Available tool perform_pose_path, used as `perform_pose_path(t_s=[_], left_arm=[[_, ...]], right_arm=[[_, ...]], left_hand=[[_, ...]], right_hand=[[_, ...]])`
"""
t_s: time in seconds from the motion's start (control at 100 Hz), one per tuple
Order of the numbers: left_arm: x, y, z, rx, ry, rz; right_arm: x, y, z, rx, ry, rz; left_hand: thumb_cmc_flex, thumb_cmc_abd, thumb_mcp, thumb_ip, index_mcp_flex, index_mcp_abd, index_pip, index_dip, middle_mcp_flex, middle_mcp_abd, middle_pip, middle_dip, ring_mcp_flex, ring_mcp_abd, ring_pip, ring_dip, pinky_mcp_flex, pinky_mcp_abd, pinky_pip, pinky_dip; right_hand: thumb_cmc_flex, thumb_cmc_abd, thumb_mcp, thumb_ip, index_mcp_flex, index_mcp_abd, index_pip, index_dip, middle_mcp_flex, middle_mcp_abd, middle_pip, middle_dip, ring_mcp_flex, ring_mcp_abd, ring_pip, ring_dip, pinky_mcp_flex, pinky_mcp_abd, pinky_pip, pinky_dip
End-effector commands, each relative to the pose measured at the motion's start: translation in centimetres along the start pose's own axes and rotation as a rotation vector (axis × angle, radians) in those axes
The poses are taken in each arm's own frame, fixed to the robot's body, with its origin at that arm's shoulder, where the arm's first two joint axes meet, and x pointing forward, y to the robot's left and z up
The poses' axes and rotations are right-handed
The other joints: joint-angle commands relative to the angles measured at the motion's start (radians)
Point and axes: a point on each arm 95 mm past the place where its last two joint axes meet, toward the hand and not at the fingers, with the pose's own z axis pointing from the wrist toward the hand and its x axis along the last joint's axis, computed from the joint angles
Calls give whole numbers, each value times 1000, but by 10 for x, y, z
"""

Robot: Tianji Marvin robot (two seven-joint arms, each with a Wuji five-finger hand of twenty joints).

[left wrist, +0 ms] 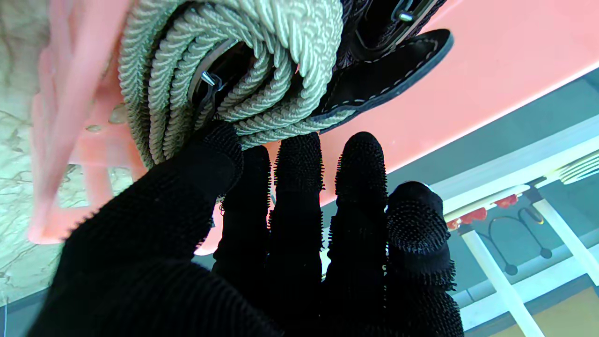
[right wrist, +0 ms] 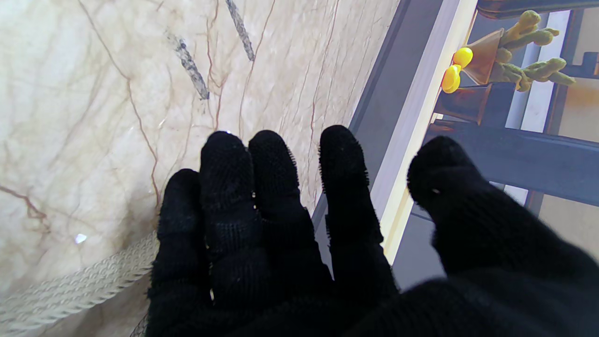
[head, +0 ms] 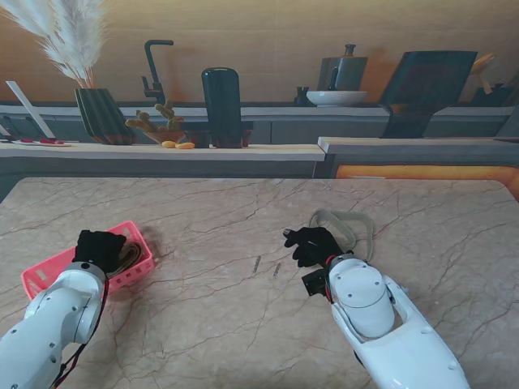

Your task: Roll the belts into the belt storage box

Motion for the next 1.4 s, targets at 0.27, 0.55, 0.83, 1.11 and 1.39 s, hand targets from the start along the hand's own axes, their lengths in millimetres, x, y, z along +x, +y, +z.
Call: perform_pose_path(t_s=[0.27,0.55,0.83,1.11,1.39], left_arm=[[0,8,-13,-7,9,-44],[-2,-5,-24,66,23,-62],[-2,-14,-33,155,49,-85],[8,-26,-38,306,132,-279],[34,-43,-37,337,291,-605]], right_arm=[[1,-2,0,6,6,5],[0,-1,0,2,10,5],[0,-1,-1,2,10,8],[-1,0,-2,7,26,7],[-1,2,-6,14,51,0]], left_hand=[[-24,37,-108,-21,-64,-42,-185,-13,-188,34,11,-218,-145,6,-155,-75,-167,30,-168,-47],[-99,98,-127,-14,-75,-17,-293,6,-234,35,-40,-248,-193,13,-216,-102,-217,39,-246,-62],[-199,164,-117,21,-87,6,-391,7,-287,32,-89,-271,-240,15,-261,-123,-263,63,-303,-68],[-252,189,-172,31,-172,14,-513,-40,-397,55,-202,-356,-320,25,-366,-194,-316,44,-467,-153],[-261,229,-244,40,-212,4,-564,-60,-449,87,-251,-389,-364,5,-439,-242,-349,6,-595,-237]], right_hand=[[24,37,-16,42,24,-22,-5,11,26,21,2,-4,13,-5,11,0,-5,11,-1,1],[23,36,-16,42,24,-21,-6,10,27,22,2,-4,13,-3,11,0,-5,11,-1,0],[25,36,-16,42,24,-22,-5,11,27,21,2,-4,12,-3,11,0,-5,11,-1,0],[24,36,-16,42,24,-21,-6,10,27,22,2,-5,12,-4,10,0,-5,12,0,0],[23,36,-16,42,24,-23,-7,10,25,22,0,-5,11,-3,9,-1,-5,12,0,0]])
